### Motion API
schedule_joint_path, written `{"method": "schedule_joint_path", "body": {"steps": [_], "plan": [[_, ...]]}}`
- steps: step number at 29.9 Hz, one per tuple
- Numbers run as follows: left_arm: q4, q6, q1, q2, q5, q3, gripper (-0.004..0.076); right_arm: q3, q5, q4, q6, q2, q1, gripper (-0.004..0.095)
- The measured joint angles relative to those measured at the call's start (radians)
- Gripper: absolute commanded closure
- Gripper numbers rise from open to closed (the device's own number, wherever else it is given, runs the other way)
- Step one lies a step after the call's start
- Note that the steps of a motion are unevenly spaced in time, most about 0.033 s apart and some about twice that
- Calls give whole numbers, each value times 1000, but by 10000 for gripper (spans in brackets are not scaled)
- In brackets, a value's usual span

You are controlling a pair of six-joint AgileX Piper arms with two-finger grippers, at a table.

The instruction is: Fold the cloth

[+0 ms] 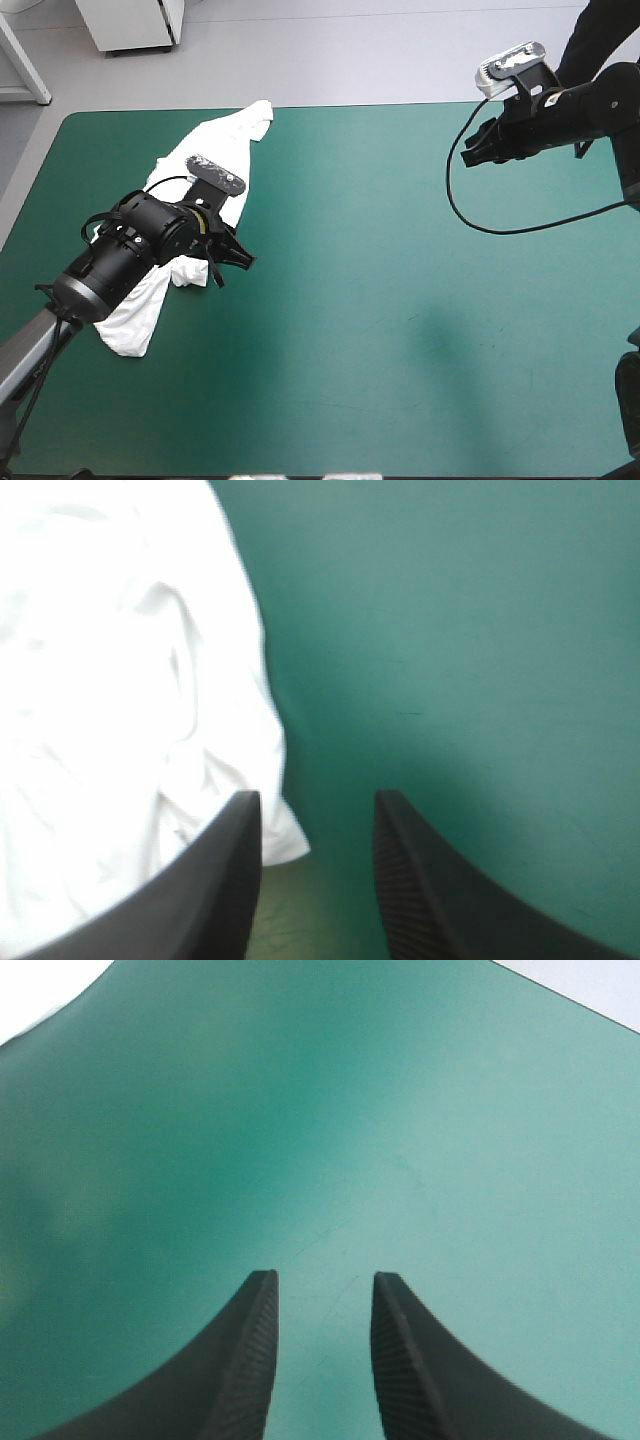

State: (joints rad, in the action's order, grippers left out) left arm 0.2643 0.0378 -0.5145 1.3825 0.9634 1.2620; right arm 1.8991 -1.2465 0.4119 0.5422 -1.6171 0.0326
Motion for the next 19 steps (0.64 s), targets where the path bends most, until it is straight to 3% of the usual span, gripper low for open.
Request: {"method": "schedule_joint_path", "body": {"steps": [8,14,19], "plan": [[83,63,219,81,-67,3,419,0,-7,-1,-10,-1,-1,594],[25,-38,374,236,-68,115,417,0,-8,-1,-15,-2,-1,594],[-47,-110,437,391,-49,282,342,0,-9,-1,-15,-2,-1,594]]}}
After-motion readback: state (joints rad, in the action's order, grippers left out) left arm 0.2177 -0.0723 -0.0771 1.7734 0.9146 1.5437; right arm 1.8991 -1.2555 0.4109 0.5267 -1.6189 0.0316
